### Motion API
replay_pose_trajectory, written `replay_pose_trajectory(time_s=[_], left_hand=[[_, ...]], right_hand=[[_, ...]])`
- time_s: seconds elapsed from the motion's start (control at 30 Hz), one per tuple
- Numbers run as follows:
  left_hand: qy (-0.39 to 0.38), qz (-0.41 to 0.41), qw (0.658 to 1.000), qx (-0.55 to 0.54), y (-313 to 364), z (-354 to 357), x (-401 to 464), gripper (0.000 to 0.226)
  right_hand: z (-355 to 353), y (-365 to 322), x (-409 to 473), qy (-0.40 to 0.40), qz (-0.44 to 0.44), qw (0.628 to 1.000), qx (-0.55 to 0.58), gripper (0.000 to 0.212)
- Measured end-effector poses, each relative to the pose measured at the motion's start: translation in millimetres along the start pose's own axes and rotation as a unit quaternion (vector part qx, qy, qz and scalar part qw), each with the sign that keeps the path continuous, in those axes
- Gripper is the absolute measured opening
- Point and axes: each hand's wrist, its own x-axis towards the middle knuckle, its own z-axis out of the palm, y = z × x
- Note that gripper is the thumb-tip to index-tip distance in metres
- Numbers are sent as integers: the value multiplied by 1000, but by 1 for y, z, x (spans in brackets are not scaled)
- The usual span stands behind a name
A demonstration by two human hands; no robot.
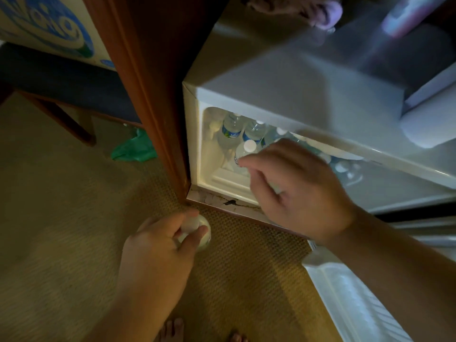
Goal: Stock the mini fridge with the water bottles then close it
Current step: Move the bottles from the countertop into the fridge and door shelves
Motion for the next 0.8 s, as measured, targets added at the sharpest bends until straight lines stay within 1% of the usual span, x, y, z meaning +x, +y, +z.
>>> replay_pose_trajectory(time_s=[0.07, 0.13, 0.17, 0.2, 0.27, 0.3, 0.37, 0.47, 0.57, 0.67, 0.8], left_hand=[[-8, 28, 999, 39, 4, 3, 11, 29], [-3, 52, 998, 45, 13, 8, 24, 26], [-6, 62, 997, 37, 19, 10, 31, 23], [-9, 73, 997, 35, 24, 13, 38, 20], [-13, 91, 995, 49, 33, 21, 53, 20], [-14, 94, 994, 58, 37, 26, 60, 21], [-18, 84, 995, 58, 46, 35, 75, 22], [-14, 71, 996, 56, 59, 50, 95, 23], [14, 91, 994, 62, 64, 64, 114, 23], [12, 116, 987, 106, 69, 80, 135, 28], [-17, 99, 979, 176, 68, 99, 170, 27]], right_hand=[[-38, -4, 9, 65, -21, 997, -36, 17], [-61, 12, 17, 91, -9, 989, -117, 21], [-65, 23, 20, 79, 9, 985, -151, 28], [-65, 35, 22, 51, 37, 983, -172, 38], [-55, 55, 24, -29, 115, 974, -191, 62], [-50, 61, 25, -66, 149, 967, -197, 70], [-42, 68, 28, -118, 178, 952, -220, 77], [-39, 69, 32, -154, 186, 940, -240, 79], [-38, 65, 30, -157, 191, 938, -242, 79], [-38, 64, 29, -143, 189, 942, -237, 77], [-36, 65, 29, -134, 182, 944, -242, 77]])
